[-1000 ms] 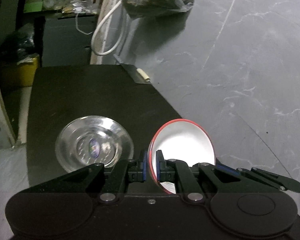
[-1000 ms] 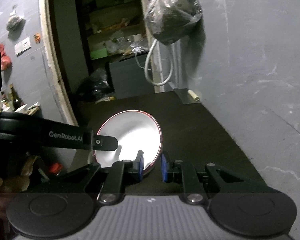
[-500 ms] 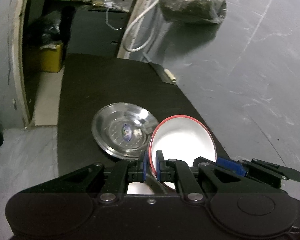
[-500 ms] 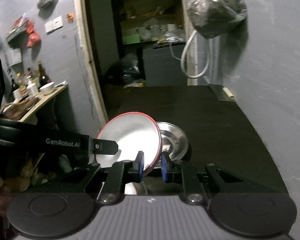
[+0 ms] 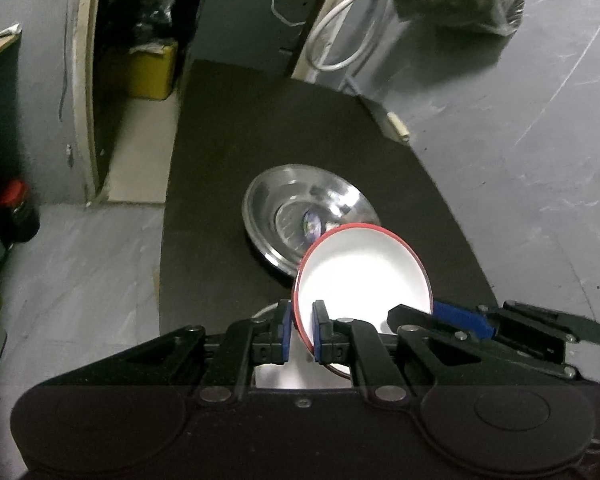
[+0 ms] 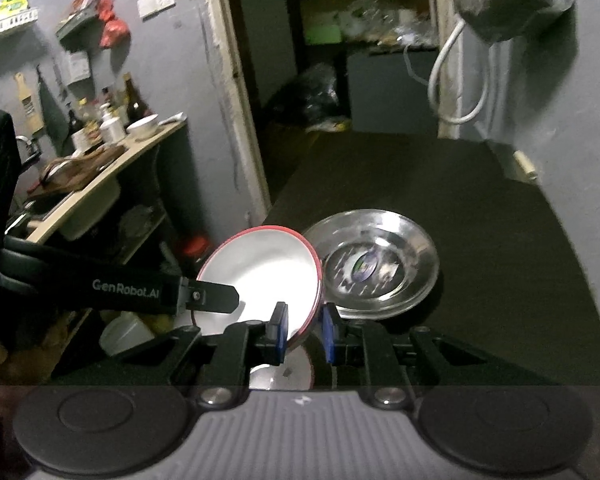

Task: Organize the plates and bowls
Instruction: 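Carry the white bowl with both tools over the nested steel bowl, then lower the white bowl into the nested bowls and open both tools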

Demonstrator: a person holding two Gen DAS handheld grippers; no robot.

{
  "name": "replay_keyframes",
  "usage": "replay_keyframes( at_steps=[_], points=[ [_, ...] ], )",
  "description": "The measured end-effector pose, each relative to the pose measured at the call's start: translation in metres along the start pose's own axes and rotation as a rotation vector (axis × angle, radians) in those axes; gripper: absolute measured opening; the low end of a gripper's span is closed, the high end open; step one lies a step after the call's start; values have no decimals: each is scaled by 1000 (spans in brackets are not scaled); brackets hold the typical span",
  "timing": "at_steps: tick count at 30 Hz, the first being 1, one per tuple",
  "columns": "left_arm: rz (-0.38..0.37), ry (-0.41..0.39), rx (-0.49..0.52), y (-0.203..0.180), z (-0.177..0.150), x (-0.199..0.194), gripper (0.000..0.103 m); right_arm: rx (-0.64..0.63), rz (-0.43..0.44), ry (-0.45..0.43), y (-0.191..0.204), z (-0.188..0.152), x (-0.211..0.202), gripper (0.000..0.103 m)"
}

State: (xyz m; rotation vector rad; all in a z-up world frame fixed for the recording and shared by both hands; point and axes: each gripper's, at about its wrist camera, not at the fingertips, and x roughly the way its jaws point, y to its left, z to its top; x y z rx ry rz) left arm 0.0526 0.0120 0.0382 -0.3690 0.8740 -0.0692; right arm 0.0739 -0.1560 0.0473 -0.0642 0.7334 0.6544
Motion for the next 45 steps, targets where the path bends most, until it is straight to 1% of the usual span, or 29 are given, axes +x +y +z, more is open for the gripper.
replay_keyframes(
  at_steps=[4, 11, 16, 19, 22, 27, 32, 39, 45],
  points=[
    [13, 39, -75, 8, -5, 5, 9, -5, 68, 51, -9, 0, 10, 20],
    [88, 92, -120, 1, -15, 14, 10, -53, 166, 146, -24, 1, 25, 21],
    [133, 121, -159, -6, -22, 19, 12, -85, 217, 186, -28, -3, 30, 21],
    [156, 122, -177, -10, -26, 19, 13, -92, 232, 180, -29, -6, 29, 21],
    [194, 148, -195, -10, -23, 21, 13, -92, 268, 191, -31, -6, 32, 21],
    [234, 183, -187, -15, -21, 25, 13, -95, 289, 214, -34, -5, 38, 21],
    [264, 214, -158, -22, -19, 28, 14, -98, 298, 239, -35, -4, 41, 22],
    [287, 235, -136, -25, -14, 33, 15, -111, 305, 254, -36, 1, 45, 23],
    [281, 231, -130, -24, -13, 30, 17, -116, 305, 263, -33, 2, 49, 23]
  ],
)
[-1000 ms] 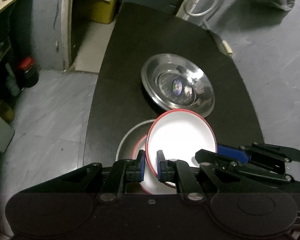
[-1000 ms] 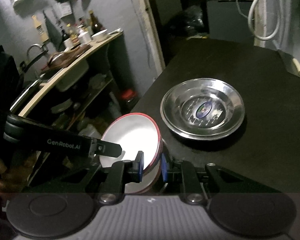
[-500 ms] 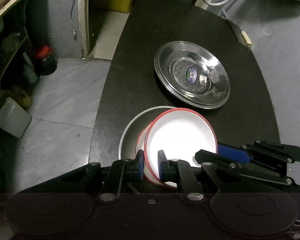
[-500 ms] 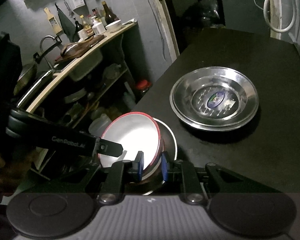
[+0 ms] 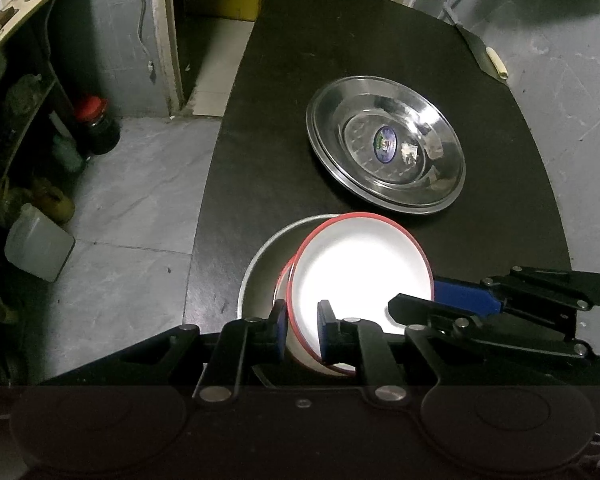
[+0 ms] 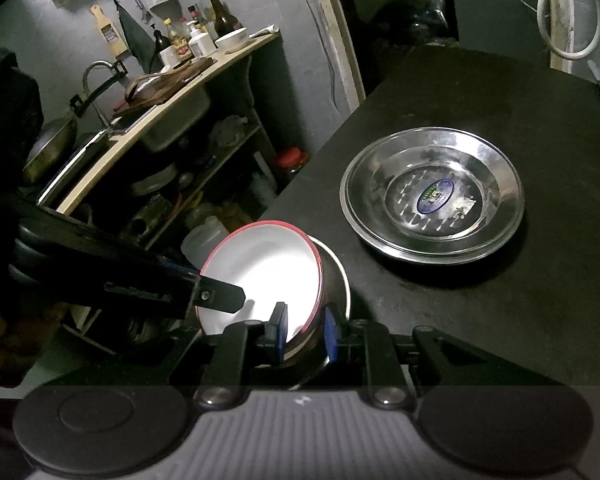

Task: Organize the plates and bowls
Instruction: 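Lower the white bowl into the nested bowls and open both tools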

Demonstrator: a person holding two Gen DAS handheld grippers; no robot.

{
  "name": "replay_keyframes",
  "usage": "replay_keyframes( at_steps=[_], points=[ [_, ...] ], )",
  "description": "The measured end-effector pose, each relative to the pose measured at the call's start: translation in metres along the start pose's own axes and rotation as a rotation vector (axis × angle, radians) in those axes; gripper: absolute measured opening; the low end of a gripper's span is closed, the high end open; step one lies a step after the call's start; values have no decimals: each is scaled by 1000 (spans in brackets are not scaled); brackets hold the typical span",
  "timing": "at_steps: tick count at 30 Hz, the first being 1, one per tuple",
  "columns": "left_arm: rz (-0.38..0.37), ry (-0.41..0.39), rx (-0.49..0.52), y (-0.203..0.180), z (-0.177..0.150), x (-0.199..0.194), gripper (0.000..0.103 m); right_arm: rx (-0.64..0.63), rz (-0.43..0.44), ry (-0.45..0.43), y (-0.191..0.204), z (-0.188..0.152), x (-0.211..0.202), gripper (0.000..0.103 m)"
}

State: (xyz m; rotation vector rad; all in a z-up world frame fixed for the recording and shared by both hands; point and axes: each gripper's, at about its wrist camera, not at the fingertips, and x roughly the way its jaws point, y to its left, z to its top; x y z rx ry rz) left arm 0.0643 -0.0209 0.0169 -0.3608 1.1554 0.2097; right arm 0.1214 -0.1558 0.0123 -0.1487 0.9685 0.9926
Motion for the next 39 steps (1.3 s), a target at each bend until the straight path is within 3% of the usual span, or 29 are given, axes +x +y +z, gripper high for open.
replay_keyframes(
  at_steps=[14, 31, 34, 39],
  points=[
    [-63, 35, 20, 8, 3, 0, 18, -40, -25, 15, 12, -3, -5, 23],
    [-27, 65, 38, 9, 6, 4, 18, -43, -29, 32, 15, -2, -4, 23],
    [-18, 59, 33, 10, 6, 3, 31, -38, -35, 24, 15, -2, -5, 24],
    [-30, 33, 22, 12, 7, -4, 42, -8, -43, -16, 7, -2, -13, 34]
  ],
)
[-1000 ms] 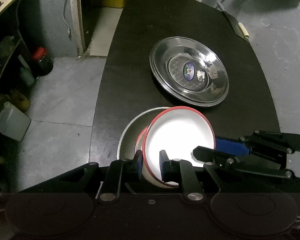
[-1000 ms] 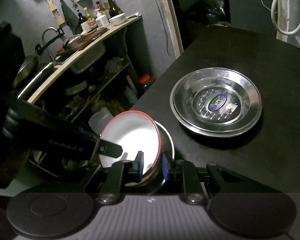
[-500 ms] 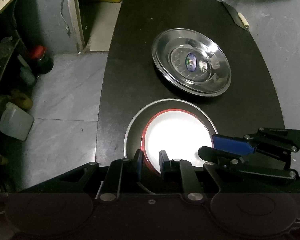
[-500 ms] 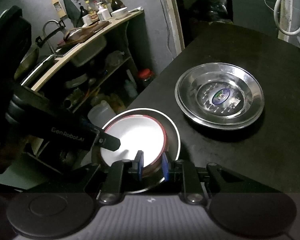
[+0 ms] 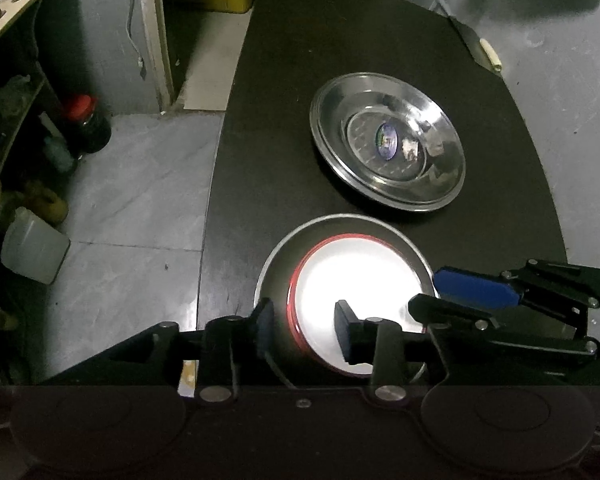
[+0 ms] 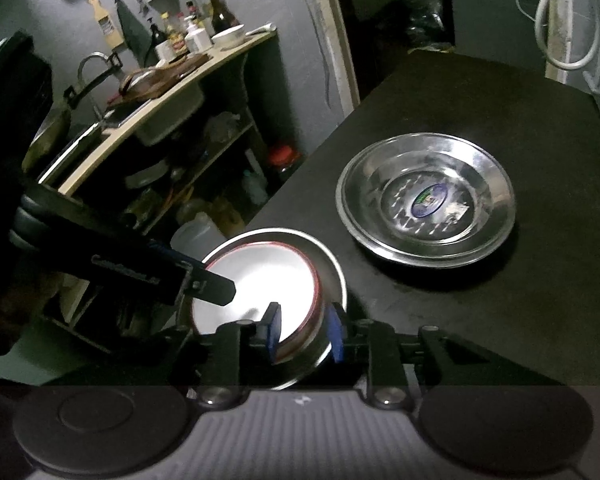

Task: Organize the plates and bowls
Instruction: 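Lower the white bowl into the nested bowls and open both tools, then close both tools on the rim of the nested bowl stack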

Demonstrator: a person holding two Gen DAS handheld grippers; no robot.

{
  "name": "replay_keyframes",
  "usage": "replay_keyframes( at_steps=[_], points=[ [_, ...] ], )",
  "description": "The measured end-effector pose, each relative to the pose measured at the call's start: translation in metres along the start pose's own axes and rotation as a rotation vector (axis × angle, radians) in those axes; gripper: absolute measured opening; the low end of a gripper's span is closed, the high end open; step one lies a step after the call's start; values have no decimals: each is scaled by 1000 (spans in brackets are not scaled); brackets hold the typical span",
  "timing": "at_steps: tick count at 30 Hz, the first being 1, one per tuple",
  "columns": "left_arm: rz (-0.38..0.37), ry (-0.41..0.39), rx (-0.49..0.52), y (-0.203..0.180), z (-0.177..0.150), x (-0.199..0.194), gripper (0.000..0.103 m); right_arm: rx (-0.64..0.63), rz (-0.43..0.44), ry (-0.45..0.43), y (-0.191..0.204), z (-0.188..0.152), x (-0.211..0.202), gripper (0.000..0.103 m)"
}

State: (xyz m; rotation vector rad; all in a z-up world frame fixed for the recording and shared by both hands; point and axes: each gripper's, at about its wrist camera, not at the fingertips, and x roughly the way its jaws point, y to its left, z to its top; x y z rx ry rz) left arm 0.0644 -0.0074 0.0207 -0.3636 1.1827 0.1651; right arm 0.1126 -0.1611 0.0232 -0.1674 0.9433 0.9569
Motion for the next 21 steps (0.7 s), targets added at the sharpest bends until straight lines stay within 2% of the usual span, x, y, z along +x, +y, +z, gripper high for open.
replay_keyframes(
  at_steps=[1, 2, 3, 5, 7, 10, 11, 14, 18, 21],
  points=[
    [-6, -7, -1, -1, 0, -2, 45, 7, -3, -11, -2, 0, -2, 37],
    [-10, -13, -2, -1, 0, -2, 49, 13, -8, -19, -4, 0, -4, 44],
    [-2, -23, 0, -2, 0, -4, 62, 20, -15, -29, -6, -1, -5, 53],
    [51, -47, 19, -5, 2, -8, 77, 36, -28, -43, -10, -1, -9, 62],
    [87, -74, 47, -7, 2, -13, 79, 55, -38, -53, -15, -2, -11, 72],
    [84, -91, 44, -5, 4, -17, 86, 81, -49, -58, -22, -2, -11, 83],
    [89, -94, 41, -4, 4, -18, 87, 87, -55, -58, -23, -2, -11, 90],
    [121, -98, 29, 2, 4, -18, 96, 108, -77, -52, -28, -2, -9, 102],
    [152, -92, -23, 18, 4, -18, 100, 148, -160, 6, -33, -1, 2, 103],
    [164, -84, -48, 30, 6, -16, 102, 176, -171, 9, -35, -3, 3, 103]
  ],
)
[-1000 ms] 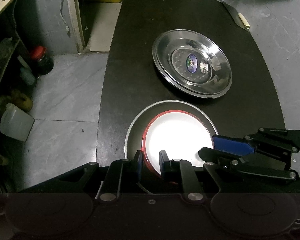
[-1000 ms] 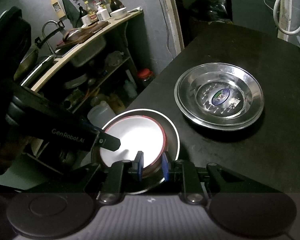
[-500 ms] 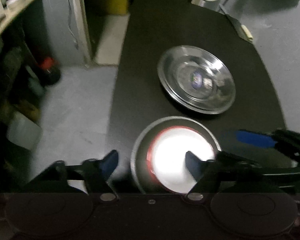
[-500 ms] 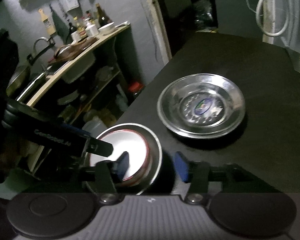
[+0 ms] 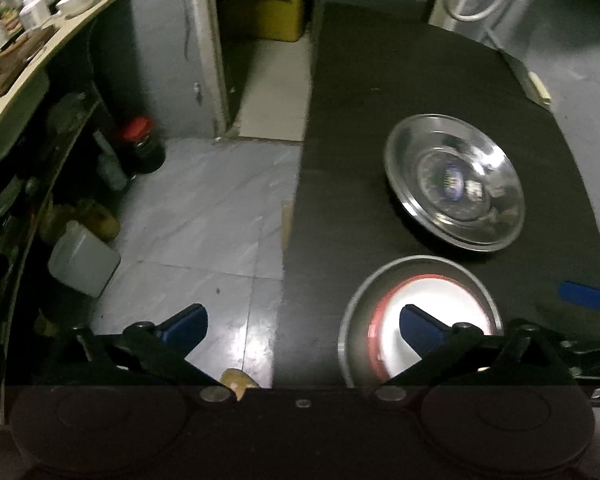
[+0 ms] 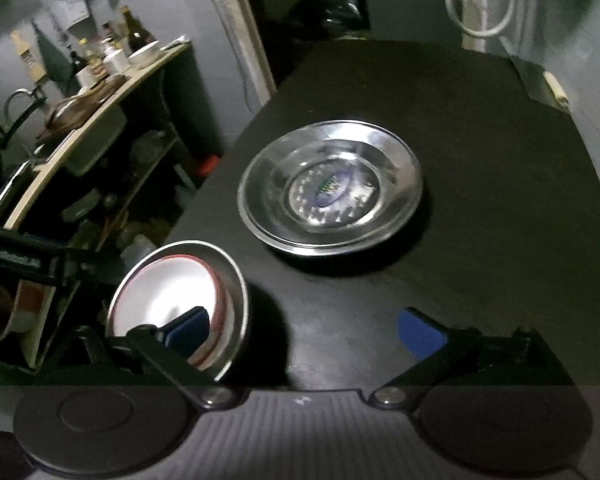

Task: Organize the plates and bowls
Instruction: 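Close both tools on the rim of the nested bowl stack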

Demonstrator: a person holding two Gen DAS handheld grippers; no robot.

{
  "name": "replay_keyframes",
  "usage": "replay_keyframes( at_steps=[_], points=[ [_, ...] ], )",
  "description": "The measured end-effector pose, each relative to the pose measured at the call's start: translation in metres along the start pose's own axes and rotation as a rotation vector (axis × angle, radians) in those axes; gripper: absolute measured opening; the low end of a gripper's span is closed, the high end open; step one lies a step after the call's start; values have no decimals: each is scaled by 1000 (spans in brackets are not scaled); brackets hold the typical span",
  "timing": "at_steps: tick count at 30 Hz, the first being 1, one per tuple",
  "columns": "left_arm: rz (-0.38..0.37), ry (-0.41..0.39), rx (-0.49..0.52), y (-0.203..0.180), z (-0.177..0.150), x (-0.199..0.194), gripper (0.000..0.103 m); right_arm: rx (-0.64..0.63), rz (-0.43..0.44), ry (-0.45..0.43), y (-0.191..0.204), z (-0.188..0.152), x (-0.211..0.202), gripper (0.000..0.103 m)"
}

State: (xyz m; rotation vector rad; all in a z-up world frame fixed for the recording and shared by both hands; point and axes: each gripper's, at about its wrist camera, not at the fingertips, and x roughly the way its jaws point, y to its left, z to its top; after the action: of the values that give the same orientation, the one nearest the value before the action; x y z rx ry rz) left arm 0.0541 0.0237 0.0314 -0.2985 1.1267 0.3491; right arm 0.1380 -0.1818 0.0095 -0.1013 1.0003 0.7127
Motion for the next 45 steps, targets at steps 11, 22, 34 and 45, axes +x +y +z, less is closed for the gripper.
replay_keyframes(
  at_steps=[11, 22, 34, 45],
  points=[
    [71, 60, 29, 20, -7, 17, 102, -1, -65, 54, 1, -4, 6, 103],
    [118, 34, 168, 4, -7, 16, 101, -76, -93, 109, 10, -1, 13, 103],
    [38, 53, 237, -12, -15, 27, 97, -81, -89, 136, 10, 0, 20, 103],
    [-22, 71, 216, -13, -18, 33, 72, -78, -68, 160, 8, -1, 25, 99]
  ],
)
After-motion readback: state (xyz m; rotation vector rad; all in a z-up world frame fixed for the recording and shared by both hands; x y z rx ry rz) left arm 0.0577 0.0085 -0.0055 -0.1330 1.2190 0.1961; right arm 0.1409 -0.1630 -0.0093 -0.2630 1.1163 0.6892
